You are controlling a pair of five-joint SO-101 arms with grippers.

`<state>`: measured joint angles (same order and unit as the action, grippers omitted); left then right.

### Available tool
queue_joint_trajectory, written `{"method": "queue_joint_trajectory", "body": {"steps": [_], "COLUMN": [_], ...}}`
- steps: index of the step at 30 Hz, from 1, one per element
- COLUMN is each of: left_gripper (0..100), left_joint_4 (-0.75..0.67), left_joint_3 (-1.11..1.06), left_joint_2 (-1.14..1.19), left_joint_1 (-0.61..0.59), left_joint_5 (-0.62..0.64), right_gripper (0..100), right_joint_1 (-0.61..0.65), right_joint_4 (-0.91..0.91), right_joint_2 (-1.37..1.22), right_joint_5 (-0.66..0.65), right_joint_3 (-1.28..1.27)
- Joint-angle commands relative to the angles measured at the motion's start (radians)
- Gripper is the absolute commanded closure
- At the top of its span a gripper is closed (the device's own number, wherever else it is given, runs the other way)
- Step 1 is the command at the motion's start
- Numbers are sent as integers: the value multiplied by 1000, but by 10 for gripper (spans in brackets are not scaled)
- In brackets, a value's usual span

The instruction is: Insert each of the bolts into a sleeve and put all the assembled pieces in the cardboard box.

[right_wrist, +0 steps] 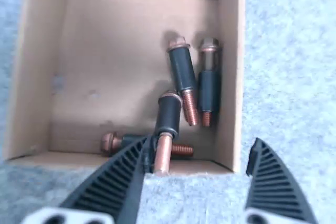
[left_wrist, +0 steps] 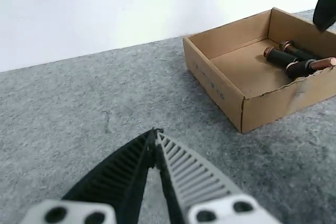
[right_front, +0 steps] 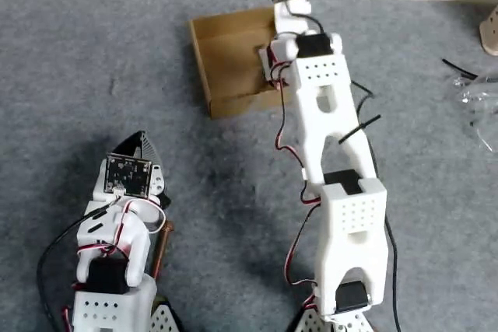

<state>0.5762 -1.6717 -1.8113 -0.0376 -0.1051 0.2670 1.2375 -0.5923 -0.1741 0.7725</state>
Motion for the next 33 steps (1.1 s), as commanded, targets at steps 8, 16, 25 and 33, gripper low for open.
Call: {"method": "queue_joint_trajectory", "body": {"steps": [8,16,25,33], "left_gripper": [989,989,989,989], "left_joint_4": [-20,-18,-20,-20], "left_joint_3": [-15,-12,-13,-13], "left_joint_2": [-13,-13,-13,-13], "left_joint_1": [-13,-27,-38,-38], "left_joint_5": [-3,-2,0,0], "right_gripper": [740,740,740,740], "right_joint_1": [28,85,160,269], "right_joint_4": [343,527,526,522], "right_joint_2": [173,257,479,728], "right_joint_5": [6,8,68,64], "right_joint_3": [236,401,226,-71]}}
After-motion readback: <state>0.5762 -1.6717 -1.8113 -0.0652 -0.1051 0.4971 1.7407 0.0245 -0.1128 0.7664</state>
